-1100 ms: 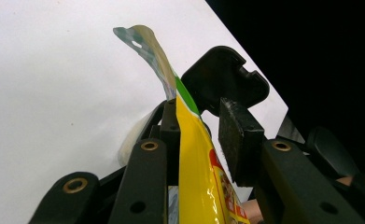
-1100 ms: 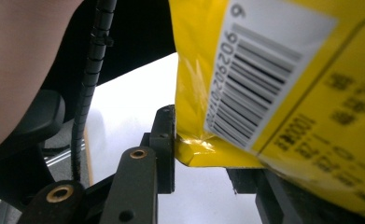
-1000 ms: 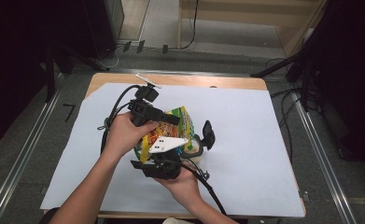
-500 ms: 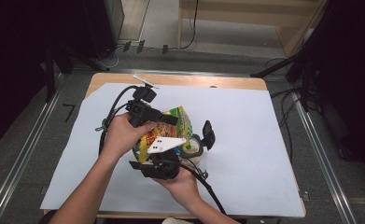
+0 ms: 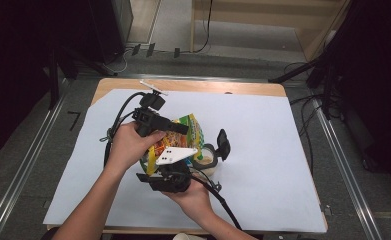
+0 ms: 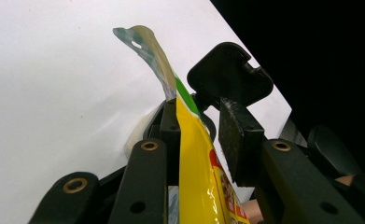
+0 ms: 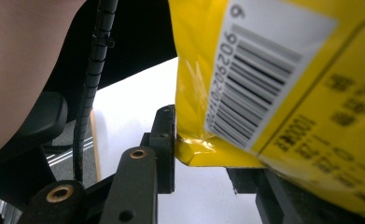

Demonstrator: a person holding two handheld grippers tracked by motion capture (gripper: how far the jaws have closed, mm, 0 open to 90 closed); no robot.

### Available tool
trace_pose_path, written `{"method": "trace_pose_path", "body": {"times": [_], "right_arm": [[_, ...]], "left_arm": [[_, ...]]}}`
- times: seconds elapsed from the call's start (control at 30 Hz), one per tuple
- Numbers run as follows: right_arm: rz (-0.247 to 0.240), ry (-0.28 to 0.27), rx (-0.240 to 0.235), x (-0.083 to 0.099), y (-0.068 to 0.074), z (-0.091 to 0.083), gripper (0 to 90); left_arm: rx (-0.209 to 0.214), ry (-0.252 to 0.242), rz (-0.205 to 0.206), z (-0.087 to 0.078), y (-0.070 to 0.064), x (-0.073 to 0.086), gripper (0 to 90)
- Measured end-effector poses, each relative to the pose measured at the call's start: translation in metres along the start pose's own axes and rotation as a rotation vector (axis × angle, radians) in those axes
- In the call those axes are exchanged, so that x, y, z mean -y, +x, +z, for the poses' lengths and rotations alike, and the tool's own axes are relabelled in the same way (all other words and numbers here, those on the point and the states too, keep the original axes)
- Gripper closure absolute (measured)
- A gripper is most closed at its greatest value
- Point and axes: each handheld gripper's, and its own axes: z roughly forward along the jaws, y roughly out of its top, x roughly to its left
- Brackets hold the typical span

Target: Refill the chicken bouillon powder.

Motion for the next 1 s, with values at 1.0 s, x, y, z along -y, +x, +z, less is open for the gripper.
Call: {"method": "trace_pose_path", "body": {"times": [1.0], "right_arm": [[0.005, -0.004, 0.027, 0.0041, -0.0037, -0.0055, 69.1]], "left_arm": [[0.014, 0.020, 0.021, 0.0095, -0.0037, -0.0052, 72.1]]}}
